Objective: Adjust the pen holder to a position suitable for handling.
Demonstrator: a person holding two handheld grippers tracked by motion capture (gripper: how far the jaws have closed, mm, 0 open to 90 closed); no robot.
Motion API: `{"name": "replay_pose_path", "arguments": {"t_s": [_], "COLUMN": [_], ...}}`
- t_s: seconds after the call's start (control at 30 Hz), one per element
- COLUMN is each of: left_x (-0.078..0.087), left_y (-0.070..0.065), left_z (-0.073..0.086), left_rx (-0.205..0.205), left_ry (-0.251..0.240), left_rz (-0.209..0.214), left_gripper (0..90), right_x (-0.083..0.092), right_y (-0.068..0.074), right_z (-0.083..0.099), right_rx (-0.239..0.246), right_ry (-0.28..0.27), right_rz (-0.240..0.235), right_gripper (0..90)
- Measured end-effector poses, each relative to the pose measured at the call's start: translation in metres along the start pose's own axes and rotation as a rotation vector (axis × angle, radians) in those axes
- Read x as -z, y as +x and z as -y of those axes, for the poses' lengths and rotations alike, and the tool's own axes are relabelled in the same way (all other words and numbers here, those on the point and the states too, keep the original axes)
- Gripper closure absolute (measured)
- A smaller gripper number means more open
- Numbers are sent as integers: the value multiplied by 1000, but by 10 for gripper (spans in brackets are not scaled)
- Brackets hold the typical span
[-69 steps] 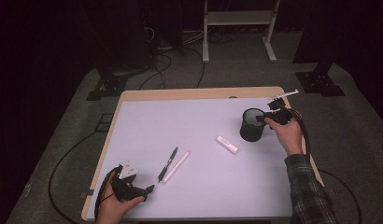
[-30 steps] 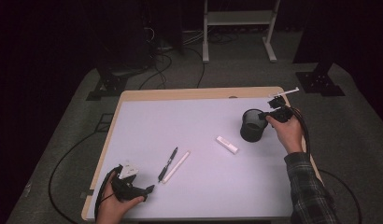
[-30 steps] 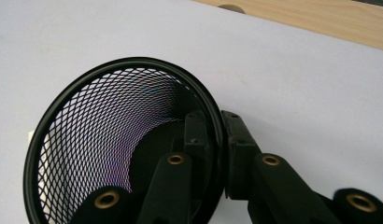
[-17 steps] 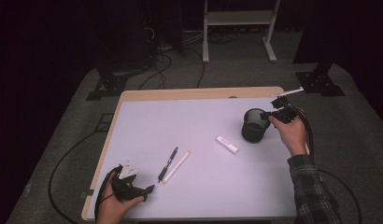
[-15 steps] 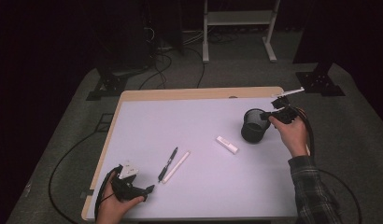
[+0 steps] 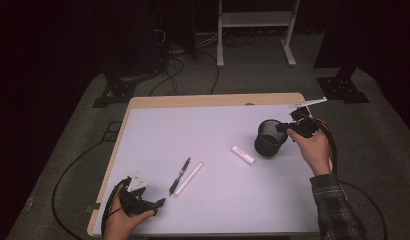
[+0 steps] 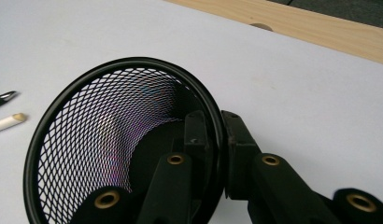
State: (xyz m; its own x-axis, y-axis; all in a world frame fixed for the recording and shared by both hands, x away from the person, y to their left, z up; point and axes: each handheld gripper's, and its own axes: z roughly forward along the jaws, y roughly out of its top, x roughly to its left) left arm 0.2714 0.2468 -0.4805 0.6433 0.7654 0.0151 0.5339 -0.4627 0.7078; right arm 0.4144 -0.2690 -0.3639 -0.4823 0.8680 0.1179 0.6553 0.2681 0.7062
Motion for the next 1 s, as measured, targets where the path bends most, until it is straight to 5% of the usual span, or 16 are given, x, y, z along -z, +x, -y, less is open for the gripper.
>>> {"name": "replay_pose_path", "arguments": {"t_s": [1.0], "left_x": [0], "left_y": [0], "left_z": [0], "left_rx": [0], "left_ry": [1], "left_rz": [0], "left_gripper": [0], "right_x": [7], "right_y": [49], "right_z": [18], "right_rx": [82], "right_ry": [-8], "right_rz": [-110], "right_gripper": [812]}}
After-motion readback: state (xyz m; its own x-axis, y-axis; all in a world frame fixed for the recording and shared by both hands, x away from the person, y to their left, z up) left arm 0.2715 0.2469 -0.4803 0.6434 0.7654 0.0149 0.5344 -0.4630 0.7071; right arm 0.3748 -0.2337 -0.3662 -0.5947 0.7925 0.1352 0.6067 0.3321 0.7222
